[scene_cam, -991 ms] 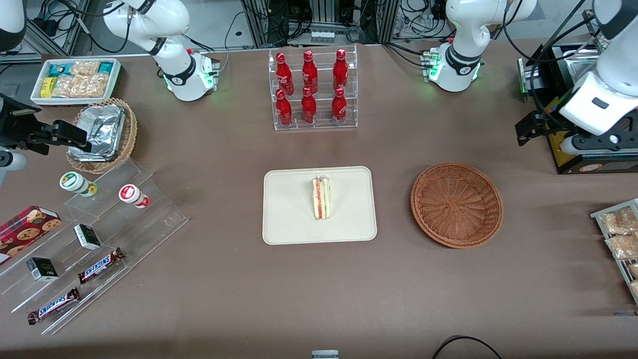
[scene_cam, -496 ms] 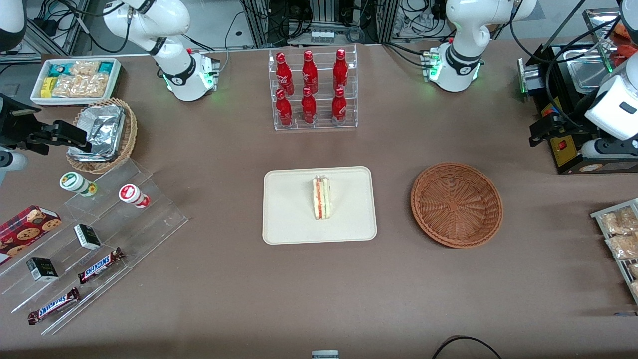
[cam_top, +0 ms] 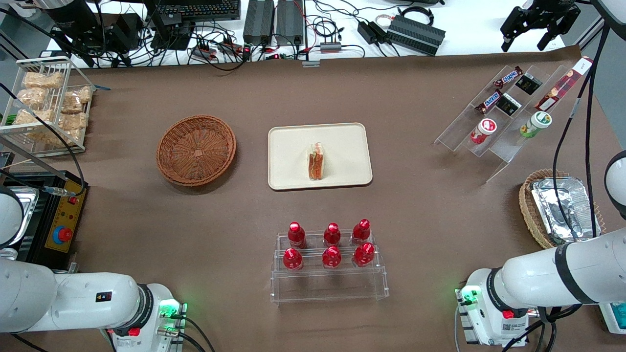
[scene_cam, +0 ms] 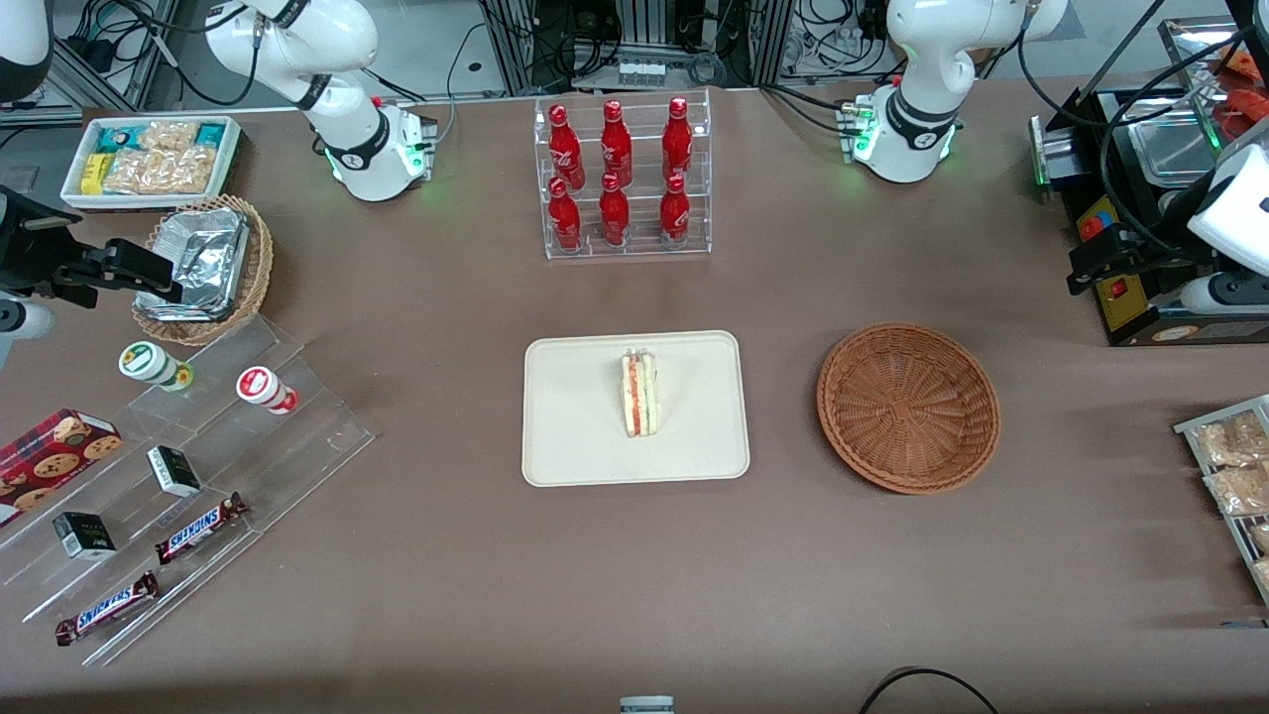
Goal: Place sandwich from basket to tray
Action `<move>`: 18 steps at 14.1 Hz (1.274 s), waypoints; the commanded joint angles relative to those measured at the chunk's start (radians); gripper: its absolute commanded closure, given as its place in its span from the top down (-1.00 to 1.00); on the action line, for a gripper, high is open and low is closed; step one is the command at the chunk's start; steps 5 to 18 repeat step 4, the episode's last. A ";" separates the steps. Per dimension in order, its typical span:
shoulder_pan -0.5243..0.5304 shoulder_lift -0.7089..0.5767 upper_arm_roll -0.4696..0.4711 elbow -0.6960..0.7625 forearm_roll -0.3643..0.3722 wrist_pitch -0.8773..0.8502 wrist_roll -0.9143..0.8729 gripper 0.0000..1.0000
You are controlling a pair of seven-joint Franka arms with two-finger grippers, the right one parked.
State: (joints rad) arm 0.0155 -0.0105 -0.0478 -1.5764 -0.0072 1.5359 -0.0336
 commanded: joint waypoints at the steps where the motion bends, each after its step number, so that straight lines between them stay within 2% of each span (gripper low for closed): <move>1: 0.003 0.014 -0.007 0.032 0.045 -0.007 0.014 1.00; 18: 0.004 0.007 -0.006 0.032 0.036 -0.011 0.014 1.00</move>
